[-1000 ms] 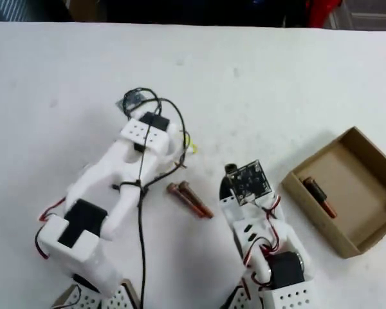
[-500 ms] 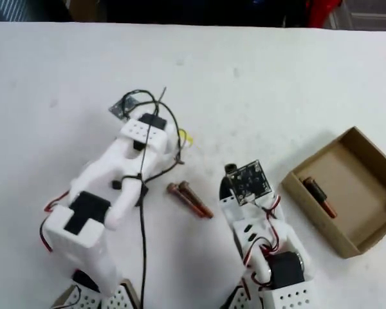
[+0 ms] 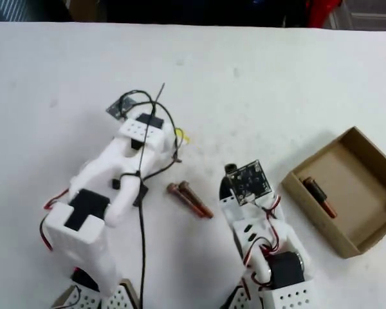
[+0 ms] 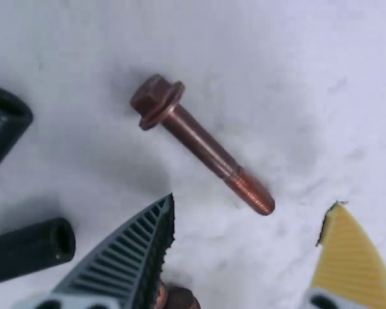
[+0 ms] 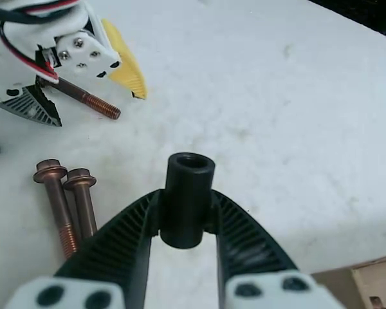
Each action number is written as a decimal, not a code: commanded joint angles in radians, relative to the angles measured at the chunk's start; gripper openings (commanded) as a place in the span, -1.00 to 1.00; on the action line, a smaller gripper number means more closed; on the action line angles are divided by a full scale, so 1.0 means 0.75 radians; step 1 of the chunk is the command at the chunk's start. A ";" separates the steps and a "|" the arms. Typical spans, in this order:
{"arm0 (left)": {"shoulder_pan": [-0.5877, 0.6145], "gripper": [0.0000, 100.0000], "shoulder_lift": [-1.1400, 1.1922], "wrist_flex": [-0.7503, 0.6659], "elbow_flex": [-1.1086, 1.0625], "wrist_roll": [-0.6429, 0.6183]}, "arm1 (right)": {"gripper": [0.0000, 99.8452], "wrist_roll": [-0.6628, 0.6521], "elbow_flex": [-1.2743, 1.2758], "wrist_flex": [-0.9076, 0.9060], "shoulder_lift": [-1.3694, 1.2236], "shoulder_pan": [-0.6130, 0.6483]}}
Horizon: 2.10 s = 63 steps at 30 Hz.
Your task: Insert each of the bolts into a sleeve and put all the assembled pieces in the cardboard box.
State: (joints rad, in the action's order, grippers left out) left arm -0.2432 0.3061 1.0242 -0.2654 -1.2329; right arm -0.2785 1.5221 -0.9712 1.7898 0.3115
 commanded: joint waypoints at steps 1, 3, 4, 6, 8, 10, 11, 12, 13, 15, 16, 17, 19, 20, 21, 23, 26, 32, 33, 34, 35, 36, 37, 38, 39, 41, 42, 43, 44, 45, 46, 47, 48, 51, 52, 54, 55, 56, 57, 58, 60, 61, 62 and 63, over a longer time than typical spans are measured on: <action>0.079 -0.28 -0.005 -0.100 0.051 -0.016 | -0.97 0.004 -0.008 0.036 0.015 -0.005; 0.089 -0.28 -0.005 -0.102 0.055 -0.018 | -0.97 0.004 -0.008 0.036 0.015 -0.005; 0.089 -0.28 -0.005 -0.104 0.055 -0.018 | -0.97 0.004 -0.008 0.036 0.015 -0.005; 0.089 -0.28 -0.005 -0.106 0.049 -0.029 | -0.97 0.004 -0.008 0.036 0.015 -0.005; 0.089 -0.28 -0.005 -0.104 0.045 -0.074 | -0.97 0.004 -0.008 0.036 0.015 -0.005; 0.089 -0.28 -0.005 -0.102 0.043 -0.086 | -0.97 0.004 -0.008 0.036 0.015 -0.005; 0.089 -0.28 -0.005 -0.102 0.043 -0.088 | -0.97 0.004 -0.008 0.036 0.015 -0.005; 0.089 -0.28 -0.003 -0.102 0.043 -0.090 | -0.97 0.004 -0.008 0.036 0.015 -0.005; 0.089 -0.28 -0.003 -0.102 0.043 -0.090 | -0.97 0.004 -0.008 0.036 0.015 -0.005; 0.089 -0.28 -0.003 -0.106 0.043 -0.092 | -0.97 0.004 -0.008 0.036 0.015 -0.005; 0.089 -0.28 -0.001 -0.106 0.043 -0.092 | -0.97 0.004 -0.008 0.036 0.015 -0.005; 0.089 -0.29 0.001 -0.106 0.043 -0.092 | -0.97 0.004 -0.008 0.036 0.015 -0.005; 0.089 -0.37 0.036 -0.108 0.051 -0.092 | -0.97 0.004 -0.008 0.036 0.015 -0.005; 0.089 -0.45 0.058 -0.108 0.057 -0.092 | -0.97 0.004 -0.008 0.036 0.015 -0.005; 0.089 -0.53 0.077 -0.108 0.063 -0.092 | -0.97 0.004 -0.008 0.036 0.015 -0.005; 0.093 -0.66 0.111 -0.094 0.100 -0.088 | -0.97 0.004 -0.008 0.036 0.015 -0.005; 0.124 -0.78 0.136 -0.020 0.172 -0.086 | -0.97 0.004 -0.008 0.036 0.015 -0.007; 0.132 -0.80 0.140 0.082 0.262 -0.084 | -0.97 0.004 -0.008 0.036 0.015 -0.007; 0.132 -0.80 0.140 0.080 0.266 -0.084 | -0.97 0.004 -0.008 0.036 0.015 -0.007; 0.132 -0.80 0.140 0.080 0.268 -0.084 | -0.97 0.004 -0.008 0.036 0.015 -0.007; 0.132 -0.80 0.140 0.078 0.270 -0.084 | -0.97 0.004 -0.008 0.036 0.015 -0.007; 0.132 -0.80 0.140 0.072 0.270 -0.084 | -0.97 0.004 -0.008 0.036 0.015 -0.007; 0.132 -0.80 0.140 0.070 0.270 -0.082 | -0.97 0.004 -0.008 0.036 0.015 -0.007; 0.132 -0.80 0.138 0.070 0.270 -0.082 | -0.97 0.004 -0.008 0.036 0.015 -0.009; 0.132 -0.80 0.136 0.070 0.270 -0.072 | -0.97 0.004 -0.008 0.036 0.015 -0.009; 0.132 -0.80 0.134 0.070 0.270 0.000 | -0.97 0.004 -0.008 0.036 0.015 -0.007; 0.132 -0.80 0.134 0.070 0.270 0.041 | -0.97 0.004 -0.008 0.036 0.015 -0.007; 0.132 -0.80 0.134 0.070 0.270 0.078 | -0.97 0.004 -0.008 0.036 0.015 -0.007; 0.132 -0.80 0.134 0.070 0.270 0.119 | -0.97 0.004 -0.008 0.036 0.015 -0.007; 0.132 -0.80 0.136 0.070 0.270 0.162 | -0.97 0.004 -0.008 0.036 0.015 -0.007; 0.132 -0.80 0.138 0.072 0.270 0.207 | -0.97 0.004 -0.008 0.036 0.015 -0.007; 0.132 -0.80 0.140 0.072 0.268 0.256 | -0.97 0.004 -0.008 0.036 0.015 -0.007; 0.132 -0.80 0.140 0.072 0.266 0.305 | -0.97 0.004 -0.008 0.036 0.015 -0.007; 0.132 -0.80 0.140 0.074 0.268 0.436 | -0.97 0.002 -0.008 0.036 0.015 -0.007; 0.132 -0.80 0.140 0.076 0.268 0.471 | -0.97 0.002 -0.008 0.036 0.015 -0.007; 0.132 -0.80 0.140 0.078 0.264 0.528 | -0.97 0.002 -0.008 0.036 0.015 -0.007; 0.132 -0.80 0.140 0.078 0.262 0.550 | -0.97 0.002 -0.008 0.036 0.015 -0.007; 0.132 -0.80 0.140 0.078 0.260 0.573 | -0.97 0.002 -0.008 0.036 0.015 -0.007; 0.132 -0.80 0.140 0.078 0.260 0.591 | -0.97 0.002 -0.008 0.036 0.015 -0.007; 0.132 -0.80 0.140 0.078 0.260 0.608 | -0.97 0.002 -0.008 0.036 0.015 -0.007; 0.132 -0.80 0.140 0.078 0.258 0.630 | -0.97 0.002 -0.008 0.036 0.015 -0.005; 0.132 -0.80 0.142 0.078 0.258 0.634 | -0.97 0.002 -0.008 0.034 0.015 -0.005; 0.132 -0.80 0.142 0.078 0.258 0.640 | -0.97 0.002 -0.008 0.032 0.015 -0.005; 0.134 -0.80 0.142 0.078 0.258 0.638 | -0.97 0.002 -0.008 0.032 0.015 -0.005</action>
State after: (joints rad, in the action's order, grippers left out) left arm -0.1603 0.4227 1.0717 -0.1089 -0.7725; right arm -0.2785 1.5267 -0.9712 1.7898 0.3115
